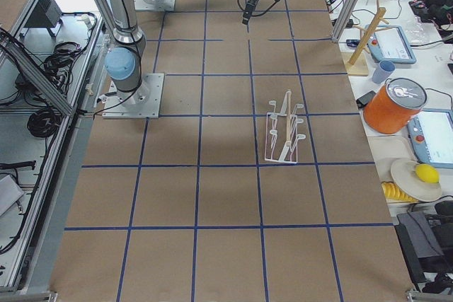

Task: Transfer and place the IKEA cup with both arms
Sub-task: 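Lower the cup onto the white tray with the left gripper while the right arm returns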

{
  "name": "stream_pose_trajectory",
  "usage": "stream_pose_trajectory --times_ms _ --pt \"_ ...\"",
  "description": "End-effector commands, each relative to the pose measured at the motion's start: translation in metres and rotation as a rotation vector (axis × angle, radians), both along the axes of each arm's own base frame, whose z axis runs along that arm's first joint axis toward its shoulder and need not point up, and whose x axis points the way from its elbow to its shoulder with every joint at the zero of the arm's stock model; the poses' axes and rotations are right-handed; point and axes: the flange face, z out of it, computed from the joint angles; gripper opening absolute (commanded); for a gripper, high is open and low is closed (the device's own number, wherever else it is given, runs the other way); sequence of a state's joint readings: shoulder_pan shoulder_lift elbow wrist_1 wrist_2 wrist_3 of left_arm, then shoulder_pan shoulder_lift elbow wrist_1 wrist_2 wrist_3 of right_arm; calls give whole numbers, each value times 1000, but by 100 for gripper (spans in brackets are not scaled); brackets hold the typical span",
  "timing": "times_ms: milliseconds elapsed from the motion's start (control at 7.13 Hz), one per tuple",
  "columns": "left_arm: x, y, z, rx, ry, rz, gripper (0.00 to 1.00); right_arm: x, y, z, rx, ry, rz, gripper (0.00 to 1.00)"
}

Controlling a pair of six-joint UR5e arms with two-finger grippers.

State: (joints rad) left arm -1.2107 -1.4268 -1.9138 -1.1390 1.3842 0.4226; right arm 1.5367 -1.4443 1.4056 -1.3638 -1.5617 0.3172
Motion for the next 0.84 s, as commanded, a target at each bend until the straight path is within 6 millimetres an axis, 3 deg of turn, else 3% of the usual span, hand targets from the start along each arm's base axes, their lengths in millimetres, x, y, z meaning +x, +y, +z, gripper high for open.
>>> stream_pose_trajectory --times_ms 0,140,280,421,701 --pt "53 4 -40 150 -74 -72 0 3 59 -12 -57 20 -7 100" --pt "65 2 -73 227 -109 -134 0 5 98 -7 -76 13 -2 100" --pt "74 0 -93 250 -115 -201 0 5 124 -1 -104 2 53 100" --pt "93 -7 -110 250 -104 -213 0 4 126 3 -117 -4 150 100" --pt "117 0 -143 270 -92 -266 0 -1 117 5 -124 -14 189 100"
